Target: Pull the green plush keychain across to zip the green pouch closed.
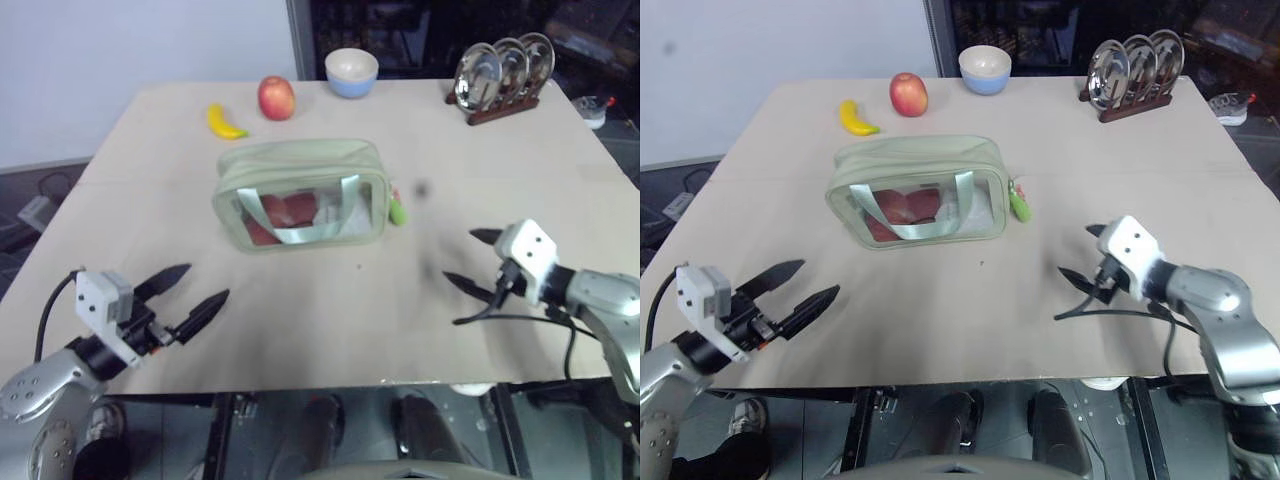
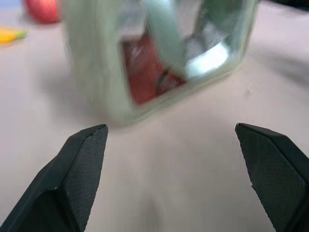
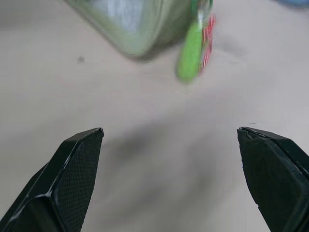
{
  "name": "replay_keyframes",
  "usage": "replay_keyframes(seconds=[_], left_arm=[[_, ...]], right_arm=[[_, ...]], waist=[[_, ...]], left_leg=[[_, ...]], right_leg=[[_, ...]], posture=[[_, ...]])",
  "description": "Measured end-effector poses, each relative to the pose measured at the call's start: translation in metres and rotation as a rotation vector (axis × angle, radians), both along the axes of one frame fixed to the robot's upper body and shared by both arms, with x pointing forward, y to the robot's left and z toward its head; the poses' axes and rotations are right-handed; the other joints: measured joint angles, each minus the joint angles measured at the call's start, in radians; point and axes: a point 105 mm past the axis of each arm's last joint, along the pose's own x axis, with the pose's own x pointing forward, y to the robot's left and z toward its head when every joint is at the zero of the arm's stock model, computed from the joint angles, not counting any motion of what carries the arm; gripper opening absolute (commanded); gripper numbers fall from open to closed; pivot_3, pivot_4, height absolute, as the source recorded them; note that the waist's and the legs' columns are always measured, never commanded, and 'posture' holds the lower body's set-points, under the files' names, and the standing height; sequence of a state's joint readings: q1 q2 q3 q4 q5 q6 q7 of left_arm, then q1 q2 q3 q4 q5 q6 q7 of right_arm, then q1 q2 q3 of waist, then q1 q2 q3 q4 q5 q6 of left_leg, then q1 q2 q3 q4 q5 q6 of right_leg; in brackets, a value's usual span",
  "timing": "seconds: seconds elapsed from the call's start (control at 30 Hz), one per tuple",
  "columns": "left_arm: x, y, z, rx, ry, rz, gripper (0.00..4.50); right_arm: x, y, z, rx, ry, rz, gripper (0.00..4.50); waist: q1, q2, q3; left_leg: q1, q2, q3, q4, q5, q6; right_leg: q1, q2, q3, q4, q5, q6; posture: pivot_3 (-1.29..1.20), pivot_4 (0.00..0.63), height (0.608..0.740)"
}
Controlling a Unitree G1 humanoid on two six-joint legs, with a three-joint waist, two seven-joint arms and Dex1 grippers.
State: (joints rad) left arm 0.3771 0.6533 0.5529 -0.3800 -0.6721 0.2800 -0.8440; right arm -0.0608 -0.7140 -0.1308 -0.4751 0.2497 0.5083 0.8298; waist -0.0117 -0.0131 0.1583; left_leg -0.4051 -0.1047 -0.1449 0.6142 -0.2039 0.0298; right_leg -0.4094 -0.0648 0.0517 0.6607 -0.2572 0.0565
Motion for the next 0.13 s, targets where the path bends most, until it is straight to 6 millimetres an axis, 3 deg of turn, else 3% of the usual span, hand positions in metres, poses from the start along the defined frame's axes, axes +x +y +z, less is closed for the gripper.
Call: replay_keyframes(seconds=[0.13], left_arm=[[-0.0030, 0.0040, -0.0003, -0.003, 0.007, 0.016, 4.38]], right_arm=[[-0.0132, 0.0034, 0.0006, -0.011, 0.016, 0.035, 4.50]], waist=[[0.009, -0.001, 0.000]], left_leg=[[0.001, 0.003, 0.001, 0.003, -0.002, -0.003]], right_leg=[[0.001, -0.007, -0.010, 0.000, -0.001, -0.001]], posture=[[0.00, 0.150, 0.740]])
